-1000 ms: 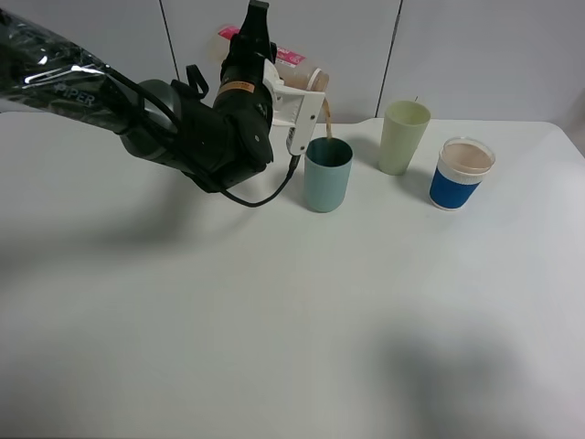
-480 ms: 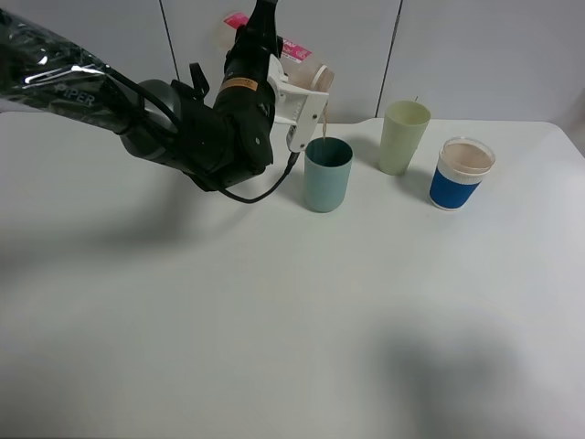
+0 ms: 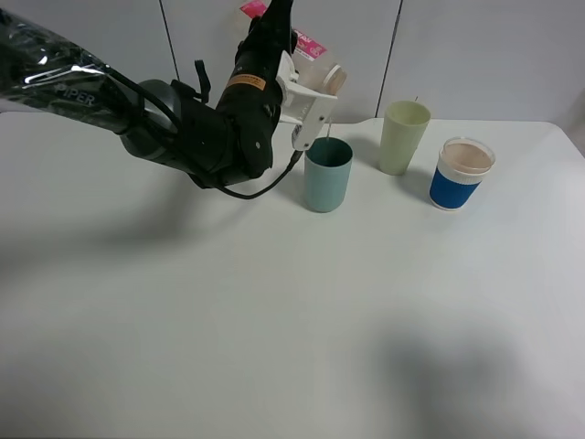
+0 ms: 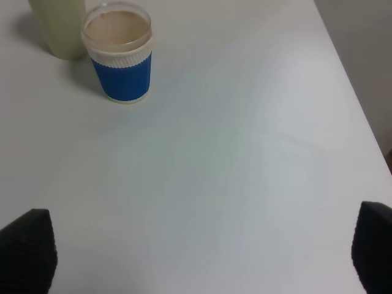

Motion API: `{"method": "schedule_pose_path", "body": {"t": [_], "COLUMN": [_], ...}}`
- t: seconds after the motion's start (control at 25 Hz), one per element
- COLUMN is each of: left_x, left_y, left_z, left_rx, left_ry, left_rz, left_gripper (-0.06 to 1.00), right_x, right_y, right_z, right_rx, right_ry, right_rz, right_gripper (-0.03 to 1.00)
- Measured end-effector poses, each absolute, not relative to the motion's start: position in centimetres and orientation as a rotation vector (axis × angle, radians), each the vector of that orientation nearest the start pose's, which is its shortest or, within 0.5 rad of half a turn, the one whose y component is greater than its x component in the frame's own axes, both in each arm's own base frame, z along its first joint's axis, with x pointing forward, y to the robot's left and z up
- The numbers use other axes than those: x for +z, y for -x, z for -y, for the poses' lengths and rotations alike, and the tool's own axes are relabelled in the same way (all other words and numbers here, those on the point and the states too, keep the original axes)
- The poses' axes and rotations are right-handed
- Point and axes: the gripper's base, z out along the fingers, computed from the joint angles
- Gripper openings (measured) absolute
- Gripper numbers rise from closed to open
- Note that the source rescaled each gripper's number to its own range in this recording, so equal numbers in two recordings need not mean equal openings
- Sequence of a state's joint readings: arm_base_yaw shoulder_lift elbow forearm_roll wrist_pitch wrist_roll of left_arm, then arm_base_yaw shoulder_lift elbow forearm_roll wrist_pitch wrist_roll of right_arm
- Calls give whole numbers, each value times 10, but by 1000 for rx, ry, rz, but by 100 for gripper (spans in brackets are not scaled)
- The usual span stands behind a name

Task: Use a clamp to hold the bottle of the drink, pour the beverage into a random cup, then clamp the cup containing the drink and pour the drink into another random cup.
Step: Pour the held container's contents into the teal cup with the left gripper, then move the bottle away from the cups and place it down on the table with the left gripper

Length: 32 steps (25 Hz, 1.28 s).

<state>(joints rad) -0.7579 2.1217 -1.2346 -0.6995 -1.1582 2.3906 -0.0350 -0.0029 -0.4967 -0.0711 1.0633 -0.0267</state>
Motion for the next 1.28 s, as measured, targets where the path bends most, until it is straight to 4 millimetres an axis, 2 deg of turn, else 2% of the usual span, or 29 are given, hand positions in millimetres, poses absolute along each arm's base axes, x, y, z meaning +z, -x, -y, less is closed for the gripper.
{"method": "schedule_pose_path", "body": {"t": [0.4,0.6,0.92,1.16,1.28], "left_x": [201,199,190,200,205], "left_y": [-357,-358,-358,-348,-337], "left_z": [269,267,263,257,246], "left_rx": [1520,1472,1142,888,779], "left_ry": [-1318,-1295,-1303,-1295,-1287], "left_rz": [-726,-786,-1127,-1311,-1373], "left_gripper": [4,4,4,4,4], "right_x": [276,276,276,276,276], "right_y": [5,5,5,5,5], "right_z": [5,5,5,5,5], "right_rx": [-124,-124,-124,-124,-124], "right_ry": [-12,-12,-12,-12,-12], "right_rz": [-2047,-2047,-2047,-2047,-2047], "right_gripper": [88,88,88,88,88]}}
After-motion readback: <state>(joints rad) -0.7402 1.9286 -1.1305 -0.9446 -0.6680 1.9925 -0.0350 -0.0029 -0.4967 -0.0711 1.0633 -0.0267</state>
